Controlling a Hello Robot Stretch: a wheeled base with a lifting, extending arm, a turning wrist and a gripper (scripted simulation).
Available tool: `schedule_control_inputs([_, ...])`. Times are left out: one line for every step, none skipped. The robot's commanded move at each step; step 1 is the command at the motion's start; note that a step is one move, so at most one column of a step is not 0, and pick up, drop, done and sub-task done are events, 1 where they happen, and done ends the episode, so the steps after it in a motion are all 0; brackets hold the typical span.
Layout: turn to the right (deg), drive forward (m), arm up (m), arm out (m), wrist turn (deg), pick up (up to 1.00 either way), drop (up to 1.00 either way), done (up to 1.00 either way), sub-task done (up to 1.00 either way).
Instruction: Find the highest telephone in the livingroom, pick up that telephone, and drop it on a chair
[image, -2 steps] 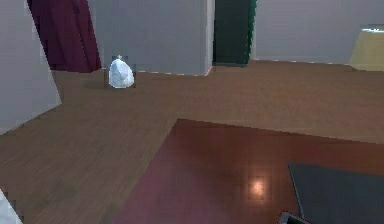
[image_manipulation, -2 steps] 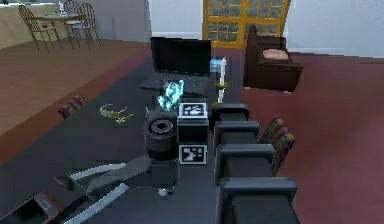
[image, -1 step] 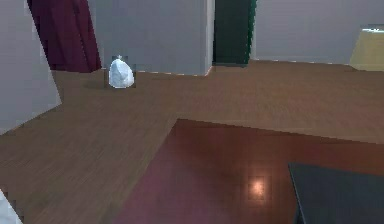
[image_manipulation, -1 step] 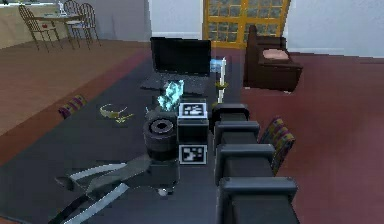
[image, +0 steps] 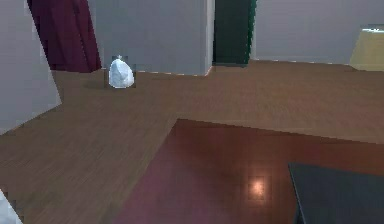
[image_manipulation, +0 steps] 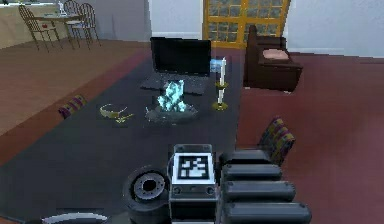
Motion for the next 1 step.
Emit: schedule_control_inputs([0.0,0.00,0.00,0.00,0.0,0.00,0.00,1.00,0.00])
